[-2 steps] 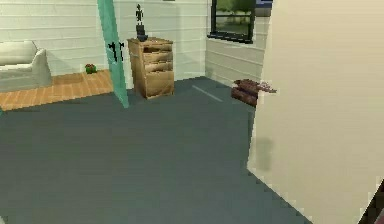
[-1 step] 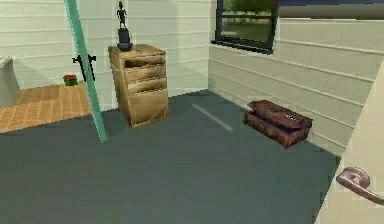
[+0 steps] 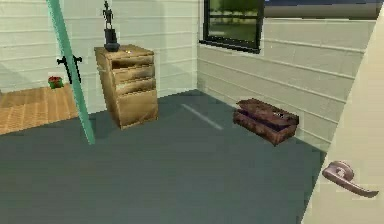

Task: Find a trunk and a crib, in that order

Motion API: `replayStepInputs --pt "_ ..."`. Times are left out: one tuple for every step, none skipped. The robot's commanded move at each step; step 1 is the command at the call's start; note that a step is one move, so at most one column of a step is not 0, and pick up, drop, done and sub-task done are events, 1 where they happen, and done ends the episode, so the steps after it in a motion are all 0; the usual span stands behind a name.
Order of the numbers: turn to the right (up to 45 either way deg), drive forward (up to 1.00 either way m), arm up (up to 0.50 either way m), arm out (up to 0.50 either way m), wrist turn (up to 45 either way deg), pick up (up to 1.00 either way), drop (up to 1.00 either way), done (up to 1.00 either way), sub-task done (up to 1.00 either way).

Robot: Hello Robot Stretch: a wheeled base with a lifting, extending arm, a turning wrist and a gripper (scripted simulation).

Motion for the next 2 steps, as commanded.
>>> replayStepInputs --pt "0.0 0.40 0.00 0.00 0.0 0.00 0.00 0.00 0.00" --pt "0.0 0.55 0.00 0.00 0.0 0.00 0.00 0.00 0.00"
